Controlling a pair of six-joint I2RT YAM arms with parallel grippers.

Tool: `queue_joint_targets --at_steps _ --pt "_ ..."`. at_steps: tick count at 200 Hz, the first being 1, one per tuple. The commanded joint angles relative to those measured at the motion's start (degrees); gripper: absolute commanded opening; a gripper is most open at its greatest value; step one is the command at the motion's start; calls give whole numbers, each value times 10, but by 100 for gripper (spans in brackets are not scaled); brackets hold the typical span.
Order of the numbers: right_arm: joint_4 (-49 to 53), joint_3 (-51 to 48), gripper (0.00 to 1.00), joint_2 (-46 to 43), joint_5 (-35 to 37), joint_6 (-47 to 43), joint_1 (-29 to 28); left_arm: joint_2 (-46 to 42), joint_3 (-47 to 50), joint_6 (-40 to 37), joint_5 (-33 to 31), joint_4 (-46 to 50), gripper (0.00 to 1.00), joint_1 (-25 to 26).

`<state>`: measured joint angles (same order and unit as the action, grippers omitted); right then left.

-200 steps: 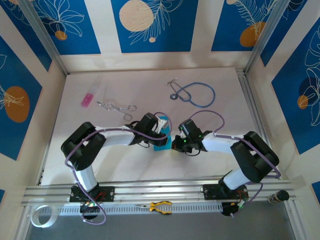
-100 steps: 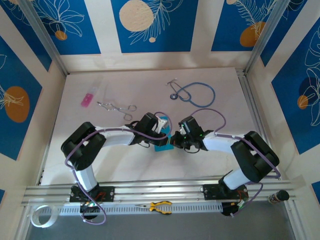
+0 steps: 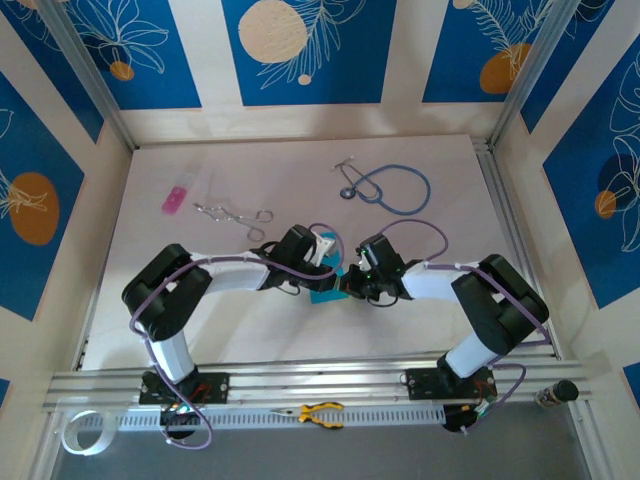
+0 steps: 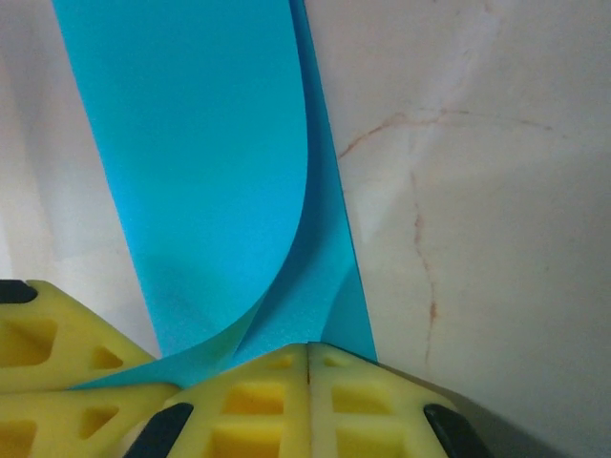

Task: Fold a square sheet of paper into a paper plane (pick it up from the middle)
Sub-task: Fold the triangle a second time at the center of the table.

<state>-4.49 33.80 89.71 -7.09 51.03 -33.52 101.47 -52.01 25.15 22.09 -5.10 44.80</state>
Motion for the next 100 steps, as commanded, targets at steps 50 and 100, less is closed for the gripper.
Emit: queue_joint_targets --at_steps 50,100 --pt "75 -16 0 8 11 -34 17 -2 10 -15 -28 9 0 -27" --pt "77 -9 0 17 7 -36 17 3 0 -43 -54 32 1 -32"
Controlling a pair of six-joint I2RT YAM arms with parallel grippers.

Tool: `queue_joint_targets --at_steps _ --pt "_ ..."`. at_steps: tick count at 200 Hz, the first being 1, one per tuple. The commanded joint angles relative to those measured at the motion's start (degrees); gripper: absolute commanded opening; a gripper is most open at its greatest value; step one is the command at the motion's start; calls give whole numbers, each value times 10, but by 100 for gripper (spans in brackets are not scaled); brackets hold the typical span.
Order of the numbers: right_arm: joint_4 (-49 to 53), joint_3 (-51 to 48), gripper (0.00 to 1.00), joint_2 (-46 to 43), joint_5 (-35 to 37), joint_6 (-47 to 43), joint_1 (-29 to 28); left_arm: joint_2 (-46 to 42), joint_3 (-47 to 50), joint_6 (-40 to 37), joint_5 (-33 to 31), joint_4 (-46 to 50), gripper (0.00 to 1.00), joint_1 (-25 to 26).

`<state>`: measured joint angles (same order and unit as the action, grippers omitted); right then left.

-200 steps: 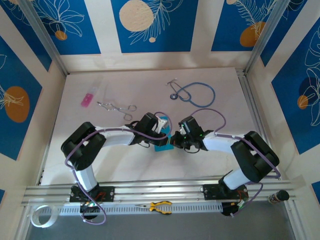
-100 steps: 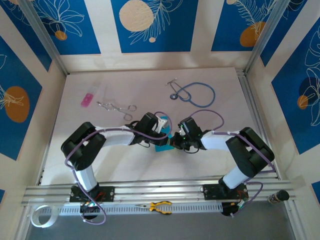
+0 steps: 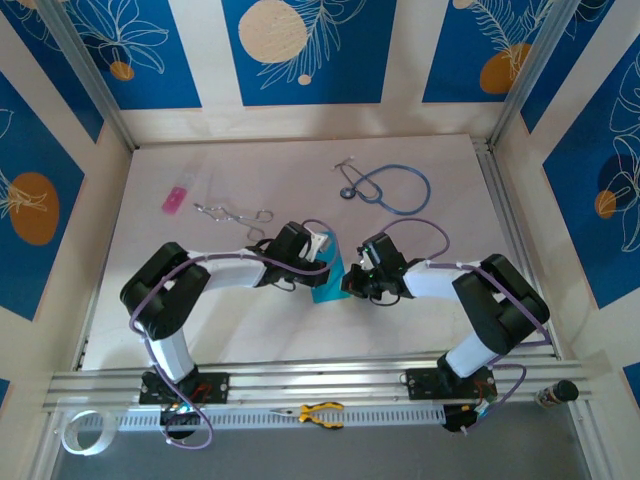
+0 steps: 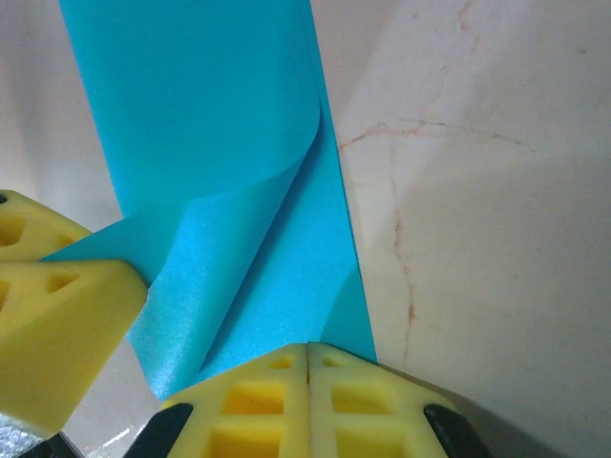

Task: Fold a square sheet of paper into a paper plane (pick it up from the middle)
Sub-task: Fold the triangle a second time at the center of the table.

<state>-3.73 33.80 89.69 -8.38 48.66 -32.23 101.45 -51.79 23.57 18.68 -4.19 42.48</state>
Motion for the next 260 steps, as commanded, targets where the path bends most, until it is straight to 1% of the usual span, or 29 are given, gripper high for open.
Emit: queue_joint_targets --at_steps 1,128,173,239,260 --pt "70 -9 0 17 19 -13 4 3 -2 -28 -20 24 1 -10" --pt "84 3 0 16 16 -17 6 14 -6 -53 -65 33 3 -15" --pt "83 4 0 18 15 -18 6 12 -3 -57 -71 33 3 -16" --pt "81 5 0 24 16 -15 6 15 3 -44 -63 16 2 -19" --pt "80 6 0 25 14 -14 6 8 9 -41 -76 16 2 -18"
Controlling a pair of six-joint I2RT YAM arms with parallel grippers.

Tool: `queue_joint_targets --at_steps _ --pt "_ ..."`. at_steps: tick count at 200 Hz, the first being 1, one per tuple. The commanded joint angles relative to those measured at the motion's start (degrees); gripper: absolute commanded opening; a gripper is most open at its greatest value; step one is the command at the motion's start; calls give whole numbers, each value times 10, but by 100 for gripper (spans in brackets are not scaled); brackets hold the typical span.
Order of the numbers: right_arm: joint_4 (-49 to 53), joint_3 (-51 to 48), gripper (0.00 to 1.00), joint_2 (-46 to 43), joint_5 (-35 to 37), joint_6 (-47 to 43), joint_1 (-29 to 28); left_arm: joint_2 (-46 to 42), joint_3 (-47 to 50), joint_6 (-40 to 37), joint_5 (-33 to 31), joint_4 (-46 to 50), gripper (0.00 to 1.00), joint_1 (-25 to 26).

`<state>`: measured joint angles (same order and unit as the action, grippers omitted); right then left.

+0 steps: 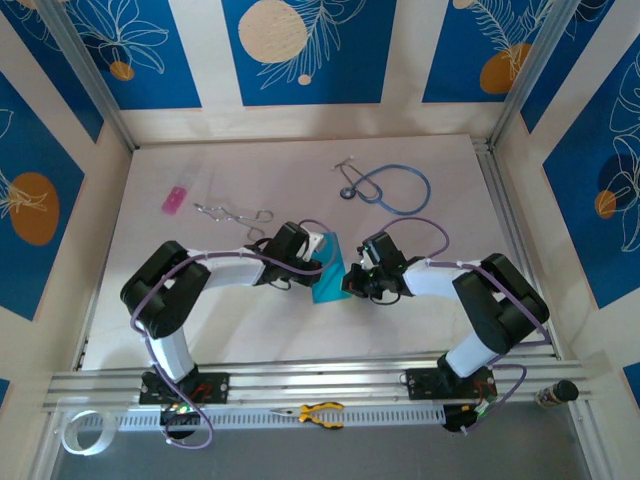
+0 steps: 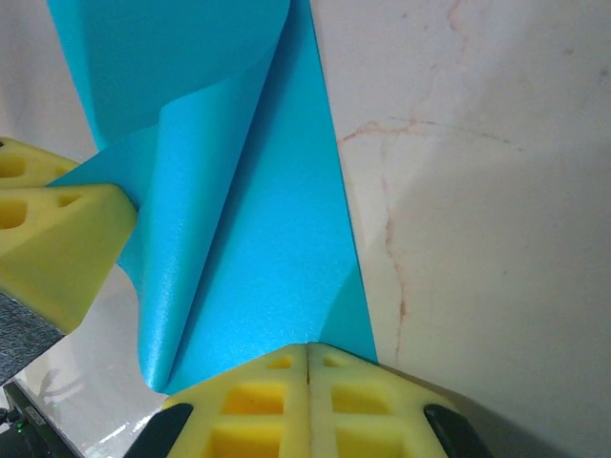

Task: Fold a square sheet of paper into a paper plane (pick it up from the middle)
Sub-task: Fold the triangle a second time at the center of the table.

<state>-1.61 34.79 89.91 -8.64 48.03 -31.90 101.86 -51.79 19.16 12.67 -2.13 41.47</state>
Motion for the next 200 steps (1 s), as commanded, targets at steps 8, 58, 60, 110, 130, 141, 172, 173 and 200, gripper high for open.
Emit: queue_joint_targets --at_steps 8,58,60,110,130,141,172,173,200 --pt "59 -3 0 23 17 -7 3 1 11 5 -16 -5 2 -9" --pt "58 -5 0 22 21 -3 2 1 15 10 -11 -9 2 -10" --pt "58 -5 0 22 21 -2 2 2 15 10 -11 -9 2 -9" --pt "61 -3 0 24 18 -6 1 3 11 6 -18 -11 2 -10" --pt "61 -3 0 24 18 -6 1 6 5 1 -13 -7 3 -11" --pt "61 -3 0 24 18 -6 1 9 1 -1 -12 -6 2 -12" --pt "61 -2 0 29 14 -7 1 12 -3 -3 -1 -9 3 -15" --pt "61 -2 0 29 14 -7 1 12 -3 -4 -1 -9 3 -14" --pt "60 -2 0 33 14 -7 0 12 -4 -5 -2 -9 3 -15"
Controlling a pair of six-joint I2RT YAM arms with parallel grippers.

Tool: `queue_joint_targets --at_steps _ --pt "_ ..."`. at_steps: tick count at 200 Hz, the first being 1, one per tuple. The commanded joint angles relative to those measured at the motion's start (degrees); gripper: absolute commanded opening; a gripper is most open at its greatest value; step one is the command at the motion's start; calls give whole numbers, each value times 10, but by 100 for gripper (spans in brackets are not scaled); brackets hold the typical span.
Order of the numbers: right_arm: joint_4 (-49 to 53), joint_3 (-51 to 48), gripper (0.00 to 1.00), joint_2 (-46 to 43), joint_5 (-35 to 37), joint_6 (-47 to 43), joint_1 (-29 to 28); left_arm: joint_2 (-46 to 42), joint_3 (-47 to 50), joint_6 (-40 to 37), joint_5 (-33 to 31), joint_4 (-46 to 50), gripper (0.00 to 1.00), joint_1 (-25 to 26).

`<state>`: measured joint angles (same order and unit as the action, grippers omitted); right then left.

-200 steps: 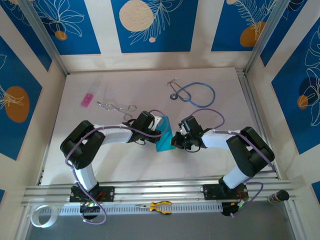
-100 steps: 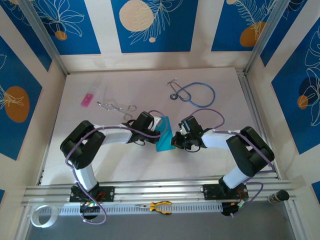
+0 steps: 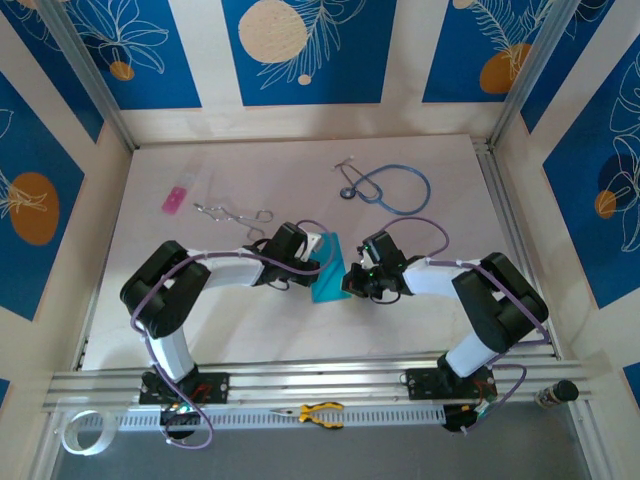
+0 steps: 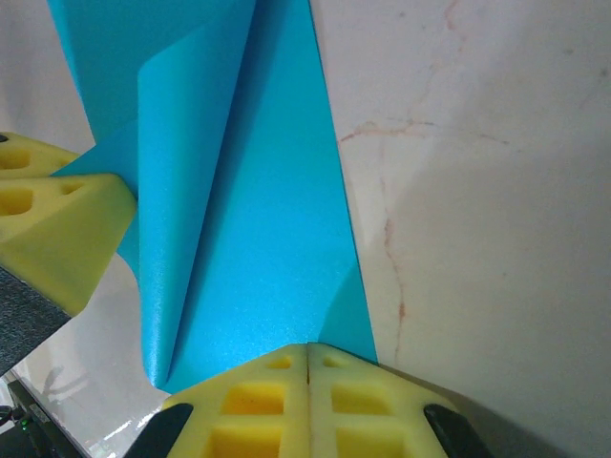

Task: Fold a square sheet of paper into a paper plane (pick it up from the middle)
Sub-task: Fold the triangle a second time at the center of the table.

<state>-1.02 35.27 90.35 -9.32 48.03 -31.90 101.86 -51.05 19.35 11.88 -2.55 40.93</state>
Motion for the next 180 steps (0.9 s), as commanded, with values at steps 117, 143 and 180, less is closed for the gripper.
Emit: queue_joint_targets --at_steps 117,143,180 --pt "60 -3 0 26 21 -10 3 28 -2 -5 10 3 2 -12" --pt "62 -2 0 17 27 -6 3 25 1 -2 8 5 2 -12" --pt "47 -8 0 -17 4 0 12 20 10 10 18 -1 0 -12"
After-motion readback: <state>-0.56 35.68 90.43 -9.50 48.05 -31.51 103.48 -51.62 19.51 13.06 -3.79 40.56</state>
